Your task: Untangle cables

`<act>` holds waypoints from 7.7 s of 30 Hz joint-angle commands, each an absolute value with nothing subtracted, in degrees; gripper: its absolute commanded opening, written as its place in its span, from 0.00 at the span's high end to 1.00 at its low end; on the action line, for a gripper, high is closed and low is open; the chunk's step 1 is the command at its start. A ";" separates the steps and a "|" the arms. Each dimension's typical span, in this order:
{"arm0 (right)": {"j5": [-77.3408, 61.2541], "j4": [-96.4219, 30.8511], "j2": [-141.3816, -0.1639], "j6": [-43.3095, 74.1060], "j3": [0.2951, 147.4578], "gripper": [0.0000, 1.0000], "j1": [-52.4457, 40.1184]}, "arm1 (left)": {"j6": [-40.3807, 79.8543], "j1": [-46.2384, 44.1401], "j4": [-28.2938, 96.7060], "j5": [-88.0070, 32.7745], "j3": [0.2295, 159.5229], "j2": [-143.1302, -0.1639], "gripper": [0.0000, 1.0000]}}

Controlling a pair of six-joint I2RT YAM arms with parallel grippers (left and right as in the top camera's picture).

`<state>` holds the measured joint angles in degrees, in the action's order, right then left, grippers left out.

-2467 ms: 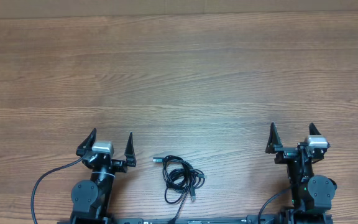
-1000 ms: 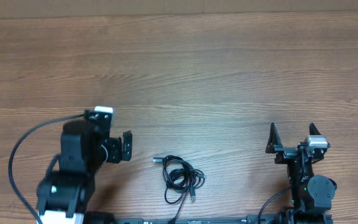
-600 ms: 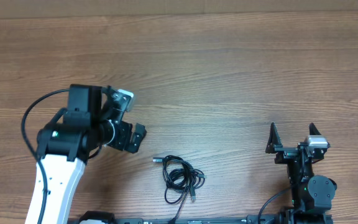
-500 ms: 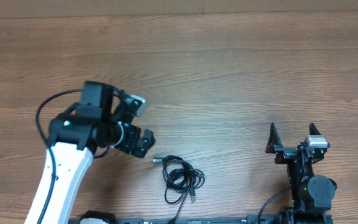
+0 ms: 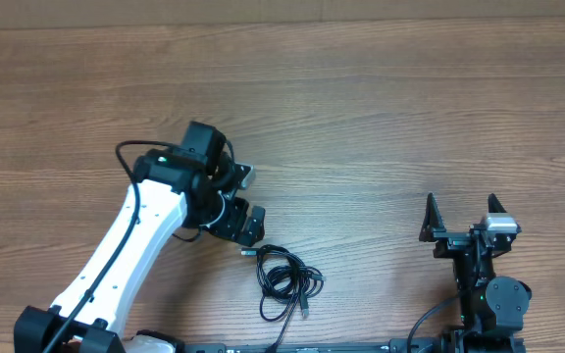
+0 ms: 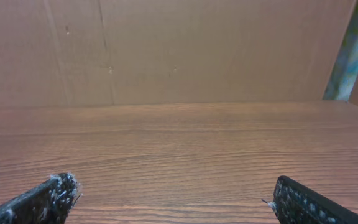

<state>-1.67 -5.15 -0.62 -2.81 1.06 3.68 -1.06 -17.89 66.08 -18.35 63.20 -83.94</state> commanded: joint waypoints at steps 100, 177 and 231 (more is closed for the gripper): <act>-1.61 -4.80 -0.16 -2.90 0.47 0.00 3.49 | 33.15 -39.94 51.55 -17.43 48.84 -85.01 0.29; -34.20 -22.85 -4.19 20.27 16.53 0.00 3.49 | -8.78 -40.07 55.64 -18.87 72.49 -66.46 0.96; -57.34 -65.41 -34.89 -20.16 51.81 0.96 3.49 | 19.18 -40.12 34.83 -23.62 72.49 -74.89 0.97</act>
<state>-53.74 -64.73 -35.05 -14.24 50.68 3.66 8.14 -40.38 36.29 -33.71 70.87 -75.05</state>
